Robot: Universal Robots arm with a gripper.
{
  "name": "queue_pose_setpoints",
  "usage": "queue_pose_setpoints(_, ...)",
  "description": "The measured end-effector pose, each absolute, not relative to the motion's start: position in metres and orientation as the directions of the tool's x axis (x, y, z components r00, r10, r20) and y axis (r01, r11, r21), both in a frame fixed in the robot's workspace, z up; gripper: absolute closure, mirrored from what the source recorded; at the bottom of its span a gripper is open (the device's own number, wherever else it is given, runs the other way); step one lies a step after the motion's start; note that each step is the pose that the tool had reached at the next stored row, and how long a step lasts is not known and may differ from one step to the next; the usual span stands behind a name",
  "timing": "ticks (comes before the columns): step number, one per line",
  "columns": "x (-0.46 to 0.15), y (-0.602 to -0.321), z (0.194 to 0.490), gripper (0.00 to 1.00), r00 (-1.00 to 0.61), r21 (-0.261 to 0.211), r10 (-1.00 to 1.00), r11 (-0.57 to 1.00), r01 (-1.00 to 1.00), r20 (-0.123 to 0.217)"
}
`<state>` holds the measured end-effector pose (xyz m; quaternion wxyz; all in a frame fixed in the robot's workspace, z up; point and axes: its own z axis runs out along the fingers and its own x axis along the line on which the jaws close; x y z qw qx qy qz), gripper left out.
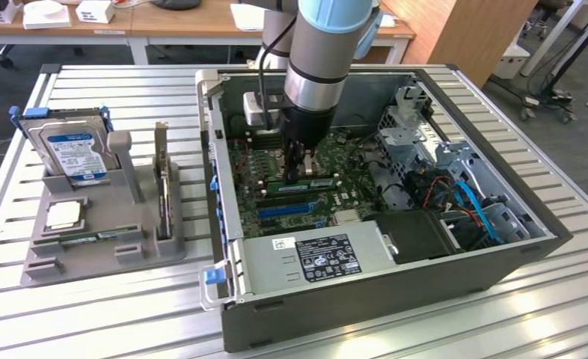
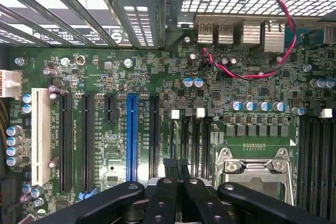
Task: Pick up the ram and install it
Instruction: 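Press down the ram until it locks into place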
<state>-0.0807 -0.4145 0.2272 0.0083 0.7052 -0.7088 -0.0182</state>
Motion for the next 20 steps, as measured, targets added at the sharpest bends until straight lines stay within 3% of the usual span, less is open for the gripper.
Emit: queue_pose_setpoints(20, -0.0807, -0.4145, 0.2248, 0.90, -0.005, 0.038, -1.000, 0.005, -0.999, -0.014)
